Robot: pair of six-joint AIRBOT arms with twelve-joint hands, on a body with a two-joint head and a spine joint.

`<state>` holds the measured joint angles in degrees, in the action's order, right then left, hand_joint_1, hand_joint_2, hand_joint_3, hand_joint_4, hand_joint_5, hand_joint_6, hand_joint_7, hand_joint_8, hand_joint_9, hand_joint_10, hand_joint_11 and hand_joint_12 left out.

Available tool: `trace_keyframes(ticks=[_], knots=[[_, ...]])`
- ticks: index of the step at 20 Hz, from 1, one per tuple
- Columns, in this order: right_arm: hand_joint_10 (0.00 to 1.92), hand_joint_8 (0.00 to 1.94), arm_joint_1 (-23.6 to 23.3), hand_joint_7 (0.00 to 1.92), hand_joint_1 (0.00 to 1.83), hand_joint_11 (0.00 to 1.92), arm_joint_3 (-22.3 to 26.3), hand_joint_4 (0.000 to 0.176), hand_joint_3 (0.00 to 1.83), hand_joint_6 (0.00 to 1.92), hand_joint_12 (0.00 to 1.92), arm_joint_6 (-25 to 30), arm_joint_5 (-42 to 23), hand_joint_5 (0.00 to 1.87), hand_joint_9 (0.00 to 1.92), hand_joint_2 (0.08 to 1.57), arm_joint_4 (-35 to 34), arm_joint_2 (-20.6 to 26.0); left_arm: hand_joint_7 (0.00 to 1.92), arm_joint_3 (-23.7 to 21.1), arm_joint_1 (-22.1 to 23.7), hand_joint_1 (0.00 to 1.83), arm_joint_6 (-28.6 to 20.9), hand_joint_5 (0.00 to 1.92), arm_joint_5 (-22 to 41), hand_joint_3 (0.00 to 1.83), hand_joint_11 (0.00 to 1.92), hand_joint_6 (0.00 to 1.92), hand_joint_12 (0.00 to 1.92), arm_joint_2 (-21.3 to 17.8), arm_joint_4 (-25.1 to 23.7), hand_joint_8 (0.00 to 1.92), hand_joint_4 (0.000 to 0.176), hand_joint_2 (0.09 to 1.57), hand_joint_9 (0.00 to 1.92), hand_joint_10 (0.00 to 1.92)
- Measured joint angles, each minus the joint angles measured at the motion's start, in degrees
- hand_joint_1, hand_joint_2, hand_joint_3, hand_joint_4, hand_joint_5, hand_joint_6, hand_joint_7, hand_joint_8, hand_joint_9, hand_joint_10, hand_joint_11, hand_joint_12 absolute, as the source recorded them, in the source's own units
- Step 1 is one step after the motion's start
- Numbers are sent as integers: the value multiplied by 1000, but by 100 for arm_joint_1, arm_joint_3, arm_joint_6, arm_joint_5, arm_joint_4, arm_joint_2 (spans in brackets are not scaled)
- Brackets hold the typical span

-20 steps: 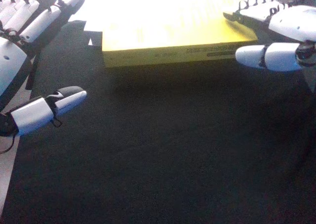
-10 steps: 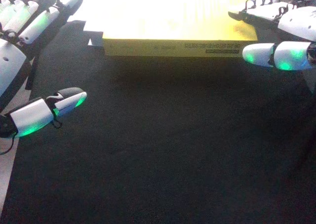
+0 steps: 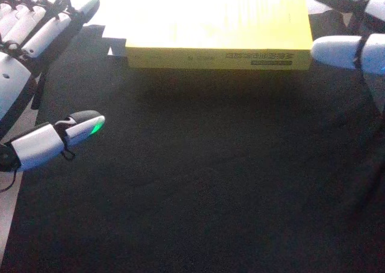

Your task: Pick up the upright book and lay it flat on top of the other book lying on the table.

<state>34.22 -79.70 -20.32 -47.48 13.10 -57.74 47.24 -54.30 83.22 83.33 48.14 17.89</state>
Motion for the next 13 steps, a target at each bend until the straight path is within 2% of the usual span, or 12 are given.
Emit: trace_keyframes(ticks=[1,2,4,5,6,7,9,10,11,12,13], knots=[[0,0,59,0,27,0,96,13,0,0,0,2,-96,0,0,1293,-46,87,0,0,-2,633,0,0,15,2,0,0,0,-2,-2,0,143,1120,0,0],[0,0,365,0,4,0,304,56,0,0,0,122,-551,0,0,1314,-160,271,0,-24,-22,673,-9,0,31,1,0,0,0,-2,7,0,163,1119,0,0],[0,0,581,0,1,0,413,54,0,0,0,223,-815,0,0,1324,-262,348,0,-24,-33,673,-9,0,33,0,0,0,0,-2,0,0,165,1116,0,0],[0,0,752,0,0,0,566,83,0,0,0,229,-1016,0,0,1308,-361,446,0,-28,-35,635,-9,0,42,0,0,0,0,-9,15,0,174,1113,0,0],[0,0,894,0,107,0,673,81,0,0,0,229,-1239,0,0,1310,-424,531,0,-44,-46,654,-7,0,39,0,0,0,0,-26,31,0,176,1114,0,0],[0,0,1036,0,149,0,796,49,12,0,0,234,-1502,0,0,1357,-540,619,0,-72,-76,656,-9,0,72,9,0,0,0,-55,37,0,176,1139,0,0],[0,0,1375,0,14,0,992,47,25,0,0,238,-2076,0,0,1389,-780,758,0,-81,-94,642,-11,0,74,11,0,0,0,-61,50,0,172,1154,0,0],[0,0,1543,0,138,0,1060,46,8,0,0,278,-2334,0,0,1358,-896,778,0,-90,-107,610,-11,0,85,10,0,0,0,-79,46,0,165,1156,0,0],[0,0,1683,0,197,0,1093,9,0,0,0,393,-2542,0,0,1336,-951,778,0,-98,-114,616,-9,0,92,11,0,0,0,-105,50,0,174,1165,0,0],[0,0,1784,0,236,0,1113,0,5,0,0,562,-2704,0,0,1351,-973,778,0,-116,-116,611,-11,0,101,12,0,0,0,-127,55,0,172,1175,0,0],[0,0,1860,0,254,0,1126,0,1,0,0,691,-2892,0,0,1342,-979,778,0,-138,-149,601,-9,0,173,12,0,0,0,-140,79,0,170,1179,0,0]])
